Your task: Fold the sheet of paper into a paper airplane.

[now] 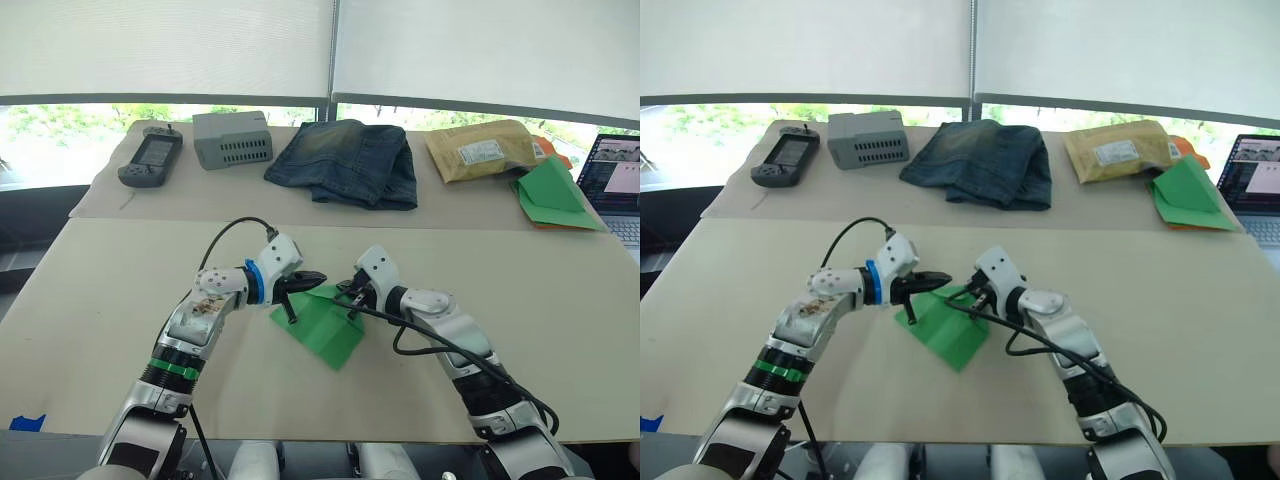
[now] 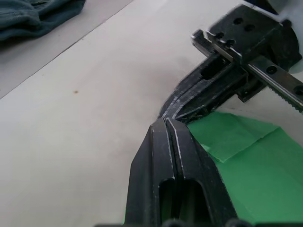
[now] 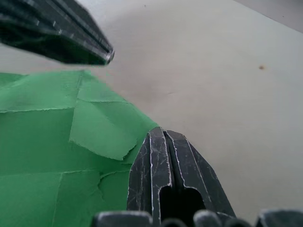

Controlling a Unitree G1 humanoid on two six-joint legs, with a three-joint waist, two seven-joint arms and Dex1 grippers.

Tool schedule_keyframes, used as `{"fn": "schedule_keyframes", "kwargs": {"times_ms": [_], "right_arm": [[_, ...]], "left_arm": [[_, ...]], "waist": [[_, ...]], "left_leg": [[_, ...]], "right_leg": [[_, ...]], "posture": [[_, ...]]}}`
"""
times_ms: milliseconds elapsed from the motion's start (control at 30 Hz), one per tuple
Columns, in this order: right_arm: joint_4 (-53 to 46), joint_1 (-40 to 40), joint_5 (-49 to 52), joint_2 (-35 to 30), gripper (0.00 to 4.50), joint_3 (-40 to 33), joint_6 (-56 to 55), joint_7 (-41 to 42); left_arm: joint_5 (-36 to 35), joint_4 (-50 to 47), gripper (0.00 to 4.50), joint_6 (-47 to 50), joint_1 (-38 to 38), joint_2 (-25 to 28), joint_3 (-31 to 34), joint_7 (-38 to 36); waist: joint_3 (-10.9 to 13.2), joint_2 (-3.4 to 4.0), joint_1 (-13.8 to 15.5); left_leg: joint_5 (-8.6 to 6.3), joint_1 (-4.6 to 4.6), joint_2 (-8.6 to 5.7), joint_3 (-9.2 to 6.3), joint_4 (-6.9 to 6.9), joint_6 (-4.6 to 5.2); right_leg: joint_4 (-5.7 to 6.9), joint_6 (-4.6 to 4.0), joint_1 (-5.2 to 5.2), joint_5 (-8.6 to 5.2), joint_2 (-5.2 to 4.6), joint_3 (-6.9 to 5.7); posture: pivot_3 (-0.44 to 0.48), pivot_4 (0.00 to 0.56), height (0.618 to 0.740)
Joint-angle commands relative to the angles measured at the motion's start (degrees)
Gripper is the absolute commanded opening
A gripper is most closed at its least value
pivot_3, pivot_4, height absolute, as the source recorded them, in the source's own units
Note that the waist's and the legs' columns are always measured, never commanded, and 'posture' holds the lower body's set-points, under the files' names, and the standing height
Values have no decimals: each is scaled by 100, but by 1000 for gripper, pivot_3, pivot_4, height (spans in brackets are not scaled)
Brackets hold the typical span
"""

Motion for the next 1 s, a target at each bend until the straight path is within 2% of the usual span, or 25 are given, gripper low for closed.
{"fn": "schedule_keyframes", "kwargs": {"times_ms": [33,467,633,700,867,1000], "right_arm": [[102,154,-84,5,0,191,87,25],[24,234,-144,89,0,137,130,-15],[40,235,-149,115,0,150,119,-20],[52,227,-173,122,0,176,94,-29],[-34,324,-192,196,0,214,153,-110],[-124,447,-205,203,0,252,205,-120]], "left_arm": [[-159,-13,29,172,-170,-141,75,112],[-28,6,29,357,11,-294,-184,240],[206,188,29,414,18,-270,-372,377],[510,362,29,597,7,-241,-546,643],[300,358,29,1279,43,-551,-261,1128],[225,442,29,1847,28,-436,-15,1312]], "waist": [[0,0,0],[0,0,-7],[0,0,-3],[0,0,-5],[-2,-1,1],[-6,0,-16]], "left_leg": [[0,0,0,0,0,0],[0,1,0,-1,-1,0],[0,1,-1,-1,-1,0],[0,2,-1,-1,-1,0],[0,15,-1,-4,4,0],[0,29,0,-4,3,0]], "right_leg": [[-1,0,0,0,0,0],[0,-4,-1,2,0,0],[0,-3,1,2,0,1],[1,-3,1,2,0,1],[2,3,16,-1,-1,0],[7,10,23,-3,0,0]], "posture": [[0,150,734],[0,150,734],[0,150,734],[0,150,734],[0,150,734],[0,150,734]]}}
